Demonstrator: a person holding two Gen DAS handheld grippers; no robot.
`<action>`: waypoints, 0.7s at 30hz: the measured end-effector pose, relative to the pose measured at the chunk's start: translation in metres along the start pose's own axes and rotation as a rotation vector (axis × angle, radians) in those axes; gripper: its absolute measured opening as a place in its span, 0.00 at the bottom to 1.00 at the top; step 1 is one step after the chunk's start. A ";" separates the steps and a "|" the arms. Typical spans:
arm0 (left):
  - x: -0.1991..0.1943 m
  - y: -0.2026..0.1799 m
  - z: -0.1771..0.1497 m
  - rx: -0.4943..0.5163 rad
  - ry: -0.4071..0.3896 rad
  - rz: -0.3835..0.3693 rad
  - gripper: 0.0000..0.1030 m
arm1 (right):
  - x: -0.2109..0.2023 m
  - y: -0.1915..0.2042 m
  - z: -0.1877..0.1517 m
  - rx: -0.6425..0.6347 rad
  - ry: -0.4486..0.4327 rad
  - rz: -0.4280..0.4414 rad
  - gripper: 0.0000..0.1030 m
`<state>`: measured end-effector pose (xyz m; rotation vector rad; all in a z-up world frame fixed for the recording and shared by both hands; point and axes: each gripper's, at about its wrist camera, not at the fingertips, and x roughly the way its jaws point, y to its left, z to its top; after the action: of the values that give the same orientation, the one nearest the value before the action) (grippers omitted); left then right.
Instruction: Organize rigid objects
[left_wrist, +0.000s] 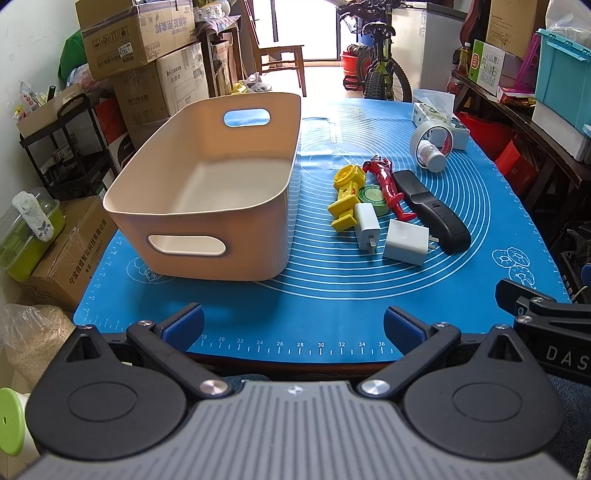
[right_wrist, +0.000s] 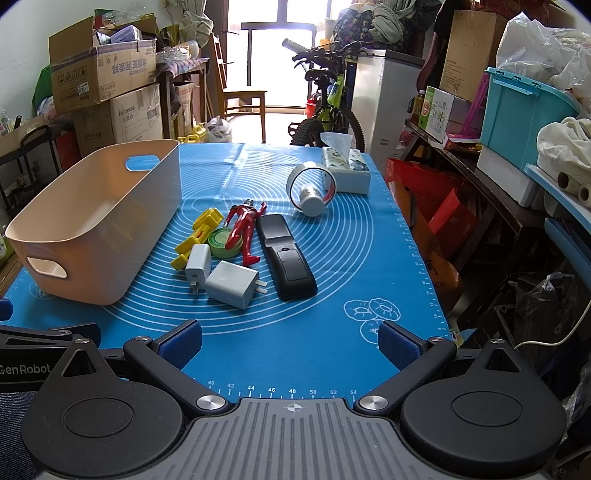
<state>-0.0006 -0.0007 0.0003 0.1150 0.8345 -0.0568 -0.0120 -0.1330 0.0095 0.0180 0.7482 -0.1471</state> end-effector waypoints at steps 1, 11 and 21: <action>0.000 0.000 0.000 0.000 0.000 0.000 0.99 | 0.000 0.000 0.000 0.000 0.000 0.000 0.98; 0.000 0.000 0.000 -0.001 0.001 0.000 0.99 | -0.001 0.000 0.001 -0.001 0.000 0.000 0.98; -0.001 0.011 0.008 -0.009 -0.004 0.020 0.99 | -0.002 0.003 0.007 0.005 -0.001 0.012 0.98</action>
<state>0.0057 0.0089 0.0067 0.1152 0.8298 -0.0342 -0.0085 -0.1305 0.0155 0.0277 0.7466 -0.1374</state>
